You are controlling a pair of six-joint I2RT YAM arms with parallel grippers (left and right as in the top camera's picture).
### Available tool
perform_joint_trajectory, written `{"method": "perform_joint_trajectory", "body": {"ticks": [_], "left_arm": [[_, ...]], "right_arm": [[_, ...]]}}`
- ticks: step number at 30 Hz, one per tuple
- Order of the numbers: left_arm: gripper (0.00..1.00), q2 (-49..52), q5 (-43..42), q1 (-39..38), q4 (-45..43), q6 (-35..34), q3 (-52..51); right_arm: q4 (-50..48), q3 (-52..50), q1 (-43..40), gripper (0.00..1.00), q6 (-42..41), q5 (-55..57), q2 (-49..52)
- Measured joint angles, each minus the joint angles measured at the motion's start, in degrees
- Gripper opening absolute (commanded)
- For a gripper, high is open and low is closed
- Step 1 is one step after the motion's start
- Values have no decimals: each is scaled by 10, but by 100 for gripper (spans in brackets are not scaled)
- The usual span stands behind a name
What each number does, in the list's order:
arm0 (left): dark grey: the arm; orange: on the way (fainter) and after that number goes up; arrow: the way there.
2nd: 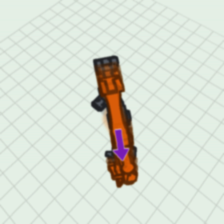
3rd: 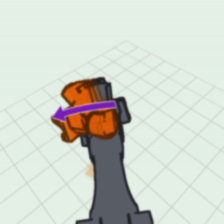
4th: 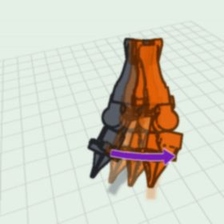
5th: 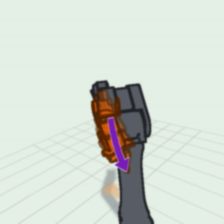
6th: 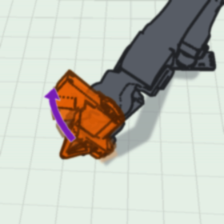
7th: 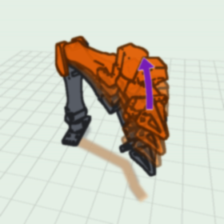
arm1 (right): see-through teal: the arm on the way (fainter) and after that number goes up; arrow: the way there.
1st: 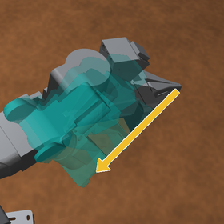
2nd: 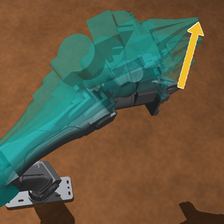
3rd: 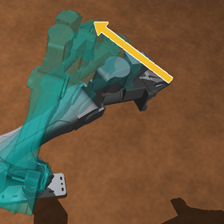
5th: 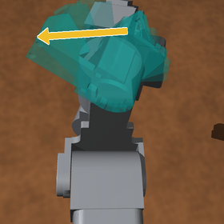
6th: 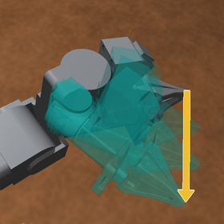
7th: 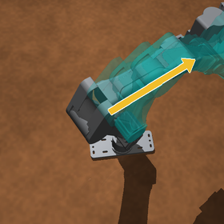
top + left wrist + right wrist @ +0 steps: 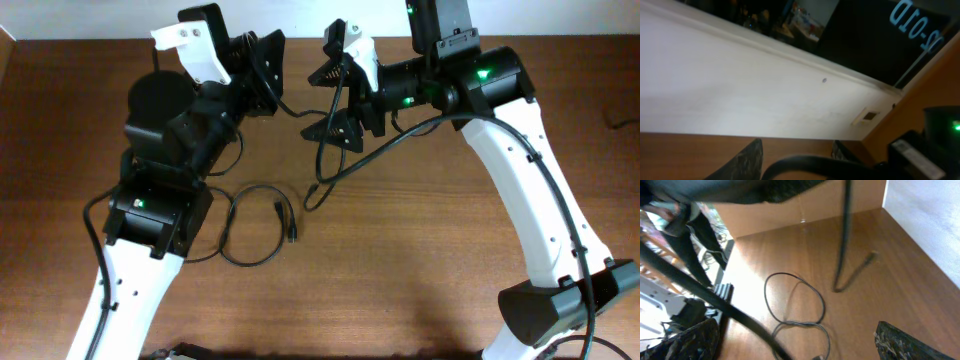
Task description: Untangle cables
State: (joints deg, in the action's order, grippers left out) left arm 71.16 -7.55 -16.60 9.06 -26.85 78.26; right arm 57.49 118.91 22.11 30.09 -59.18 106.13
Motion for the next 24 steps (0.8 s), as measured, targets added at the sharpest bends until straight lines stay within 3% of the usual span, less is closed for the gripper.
{"method": "perform_joint_trajectory", "body": {"ticks": [7,13,18,24], "left_arm": [[45,0,-71,-54,8,-4,35],[47,0,-66,-55,10,3,50],[49,0,-3,-55,11,35,122],[50,0,27,-55,7,50,123]], "right_arm": [[-101,0,0,99,-44,54,1],[-102,0,0,99,-48,54,2],[-104,0,0,99,-49,53,3],[-113,0,3,99,-46,-80,3]]}}
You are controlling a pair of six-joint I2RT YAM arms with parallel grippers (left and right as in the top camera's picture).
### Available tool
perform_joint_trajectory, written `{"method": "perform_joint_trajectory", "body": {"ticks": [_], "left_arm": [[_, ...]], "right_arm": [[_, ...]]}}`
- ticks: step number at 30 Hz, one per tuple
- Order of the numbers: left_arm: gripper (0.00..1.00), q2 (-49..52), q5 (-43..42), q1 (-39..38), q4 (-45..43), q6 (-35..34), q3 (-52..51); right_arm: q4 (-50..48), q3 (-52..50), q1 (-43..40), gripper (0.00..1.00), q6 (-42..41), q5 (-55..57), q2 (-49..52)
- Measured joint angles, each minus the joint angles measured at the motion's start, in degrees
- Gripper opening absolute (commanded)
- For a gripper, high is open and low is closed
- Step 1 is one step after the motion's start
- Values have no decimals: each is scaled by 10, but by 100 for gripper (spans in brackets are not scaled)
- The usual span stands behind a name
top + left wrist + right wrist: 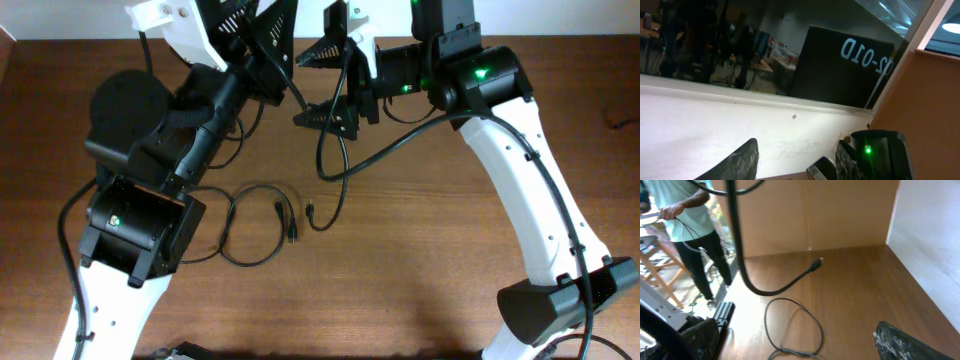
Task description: Untangle cables
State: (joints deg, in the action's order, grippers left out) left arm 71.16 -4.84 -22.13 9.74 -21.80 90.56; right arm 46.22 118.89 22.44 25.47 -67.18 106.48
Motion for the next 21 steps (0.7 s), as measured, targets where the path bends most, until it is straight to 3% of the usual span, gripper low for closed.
{"method": "perform_joint_trajectory", "body": {"ticks": [3,4,5,6,7,8,9,10,11,12,13,21], "left_arm": [[50,0,6,0,-6,0,0],[50,0,7,0,-12,0,0],[50,0,7,0,-21,0,0],[50,0,8,0,-28,0,1],[50,0,8,0,-31,0,1],[51,0,8,0,-31,0,1],[51,0,8,0,-31,0,2],[51,0,8,0,-31,0,2],[51,0,8,0,-31,0,2],[50,0,8,0,-27,0,2],[51,0,8,0,-26,0,2],[51,27,8,0,-37,-18,2]], "right_arm": [[-13,0,34,100,32,-15,0],[-18,0,39,93,35,-15,0],[-24,0,42,80,39,-15,0],[-29,0,41,10,46,-15,0],[-30,0,41,4,45,-15,1],[-30,0,41,19,47,-15,3],[-30,0,41,15,47,-15,5],[-30,0,41,19,46,-15,8],[-30,0,41,50,46,-15,15],[-30,0,41,65,44,-15,21],[-31,0,41,71,44,-15,30],[-47,0,45,72,54,-30,43]]}}
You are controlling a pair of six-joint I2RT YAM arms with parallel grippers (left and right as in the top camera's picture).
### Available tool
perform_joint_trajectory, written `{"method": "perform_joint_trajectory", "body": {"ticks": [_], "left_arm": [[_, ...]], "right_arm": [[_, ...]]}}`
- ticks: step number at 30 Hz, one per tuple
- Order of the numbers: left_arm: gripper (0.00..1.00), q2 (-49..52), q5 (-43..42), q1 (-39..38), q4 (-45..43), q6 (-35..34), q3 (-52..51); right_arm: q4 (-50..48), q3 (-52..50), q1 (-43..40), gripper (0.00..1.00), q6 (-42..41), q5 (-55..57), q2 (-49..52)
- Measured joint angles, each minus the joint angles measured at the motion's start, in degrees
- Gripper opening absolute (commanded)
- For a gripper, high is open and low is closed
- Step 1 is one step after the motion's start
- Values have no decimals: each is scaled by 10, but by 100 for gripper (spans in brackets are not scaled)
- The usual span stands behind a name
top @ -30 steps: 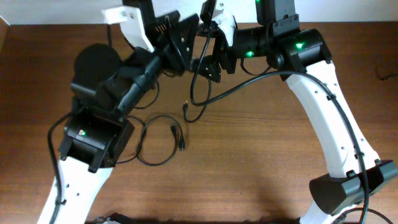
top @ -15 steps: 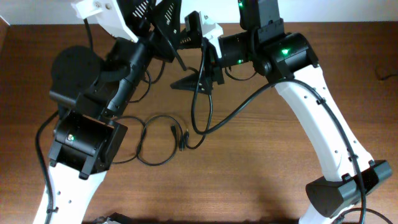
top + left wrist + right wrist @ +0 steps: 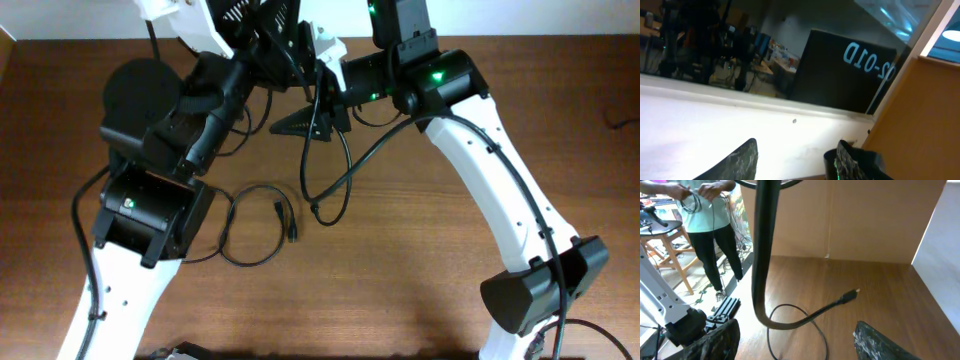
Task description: Untangle cables
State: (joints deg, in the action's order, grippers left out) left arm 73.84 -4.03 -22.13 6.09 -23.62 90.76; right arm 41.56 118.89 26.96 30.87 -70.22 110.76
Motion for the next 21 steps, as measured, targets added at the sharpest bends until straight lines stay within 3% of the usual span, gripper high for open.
{"method": "perform_joint_trajectory", "body": {"ticks": [3,6,7,8,9,14,15,16,17,18,21], "left_arm": [[51,8,0,0,-29,-14,0],[51,12,0,-17,-65,-19,0],[51,15,0,-23,-75,-20,0],[51,21,0,-28,-80,-21,0],[52,28,0,-30,-83,-24,0],[61,43,0,-40,-99,-26,0],[60,43,0,-40,-98,-28,0],[60,43,0,-40,-99,-28,0],[61,43,0,-40,-99,-28,0],[71,43,0,-40,-99,-28,0],[76,44,0,-41,-98,-31,0]], "right_arm": [[-7,0,4,64,6,0,0],[-14,0,8,64,8,-3,0],[-14,0,10,56,9,-4,0],[-14,0,10,11,8,-4,0],[-15,0,10,4,11,-4,0],[-9,0,10,4,9,10,0],[-9,0,10,46,9,13,0],[-9,0,10,55,9,14,1],[-6,0,10,53,7,19,1],[-2,0,10,4,10,30,1],[7,0,10,4,9,73,1]]}}
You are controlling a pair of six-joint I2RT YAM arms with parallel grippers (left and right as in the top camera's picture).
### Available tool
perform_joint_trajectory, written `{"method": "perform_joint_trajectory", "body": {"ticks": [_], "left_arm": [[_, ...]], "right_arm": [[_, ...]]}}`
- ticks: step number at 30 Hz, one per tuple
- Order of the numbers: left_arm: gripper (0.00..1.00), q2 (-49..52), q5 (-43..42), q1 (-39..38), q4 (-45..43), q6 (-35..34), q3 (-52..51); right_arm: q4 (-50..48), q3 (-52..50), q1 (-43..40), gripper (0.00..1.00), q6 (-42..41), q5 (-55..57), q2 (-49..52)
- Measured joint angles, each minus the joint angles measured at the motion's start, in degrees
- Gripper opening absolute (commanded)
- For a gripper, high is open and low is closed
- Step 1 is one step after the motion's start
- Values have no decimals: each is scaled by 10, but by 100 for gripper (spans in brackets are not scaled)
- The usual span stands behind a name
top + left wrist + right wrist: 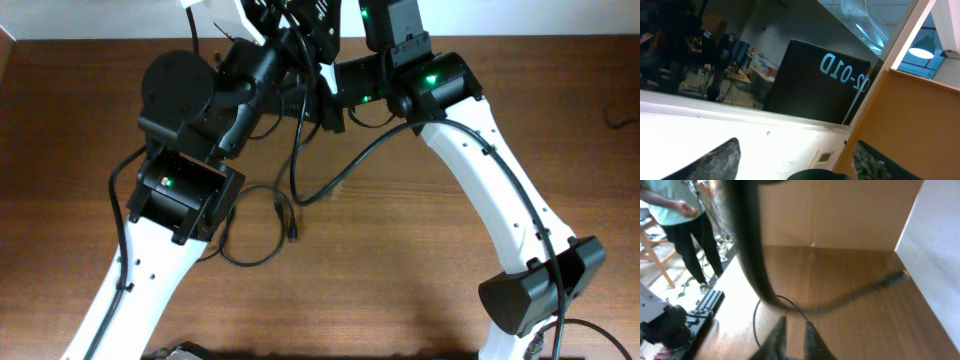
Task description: Untangle cables
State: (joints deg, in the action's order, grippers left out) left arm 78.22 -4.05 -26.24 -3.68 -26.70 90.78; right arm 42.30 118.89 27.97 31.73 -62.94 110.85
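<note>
A thick black cable hangs from between the two raised grippers down to the table, its end lying to the right. In the right wrist view this cable is a blurred dark band close to the camera. A thin black cable lies looped on the table, and the thin loop also shows below the right fingers. My left gripper is high at the back, jaws wide apart, facing the wall. My right gripper is beside the hanging cable with its fingers close together and nothing seen between them.
The brown wooden table is bounded by a white wall at the back and a tan side panel. The left arm's base and links stand over the left of the thin loop. A person stands beyond the table.
My right gripper went from wide open to fingers together. My left gripper's jaws stand wider apart and it has shifted right. The thick cable's lower end has swung and is blurred.
Both grippers were raised at the back, the thick cable between the left fingers and its end trailing on the table. The left arm then stood higher and the cable hung in a loop. Both arms shifted left; now the right gripper has shut.
</note>
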Motion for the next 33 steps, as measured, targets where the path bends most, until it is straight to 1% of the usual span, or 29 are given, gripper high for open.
{"method": "perform_joint_trajectory", "body": {"ticks": [1,2,6,9,12,14,18,21,23,26,29,33], "left_arm": [[96,0,0,0,0,0,0],[99,0,0,0,2,0,0],[99,0,0,0,17,-1,0],[99,1,0,0,33,-1,0],[99,2,0,0,36,-1,0],[99,2,0,0,61,2,0],[99,2,8,0,114,42,1],[99,1,50,0,168,65,2],[99,1,68,0,185,97,2],[99,1,115,-1,228,131,3],[99,1,143,-1,254,145,3],[99,0,150,-2,298,152,4]], "right_arm": [[1,0,0,4,-1,17,0],[1,0,0,4,-2,26,0],[16,0,-19,4,-11,104,0],[17,0,-98,4,-51,146,0],[23,0,-163,4,-79,152,0],[40,0,-215,4,-88,154,0],[77,0,-308,4,-92,155,0],[99,0,-394,4,-93,156,0],[104,0,-429,4,-92,155,0],[110,0,-518,4,-104,159,0],[113,0,-588,4,-135,160,0],[114,0,-666,4,-156,160,0]]}}
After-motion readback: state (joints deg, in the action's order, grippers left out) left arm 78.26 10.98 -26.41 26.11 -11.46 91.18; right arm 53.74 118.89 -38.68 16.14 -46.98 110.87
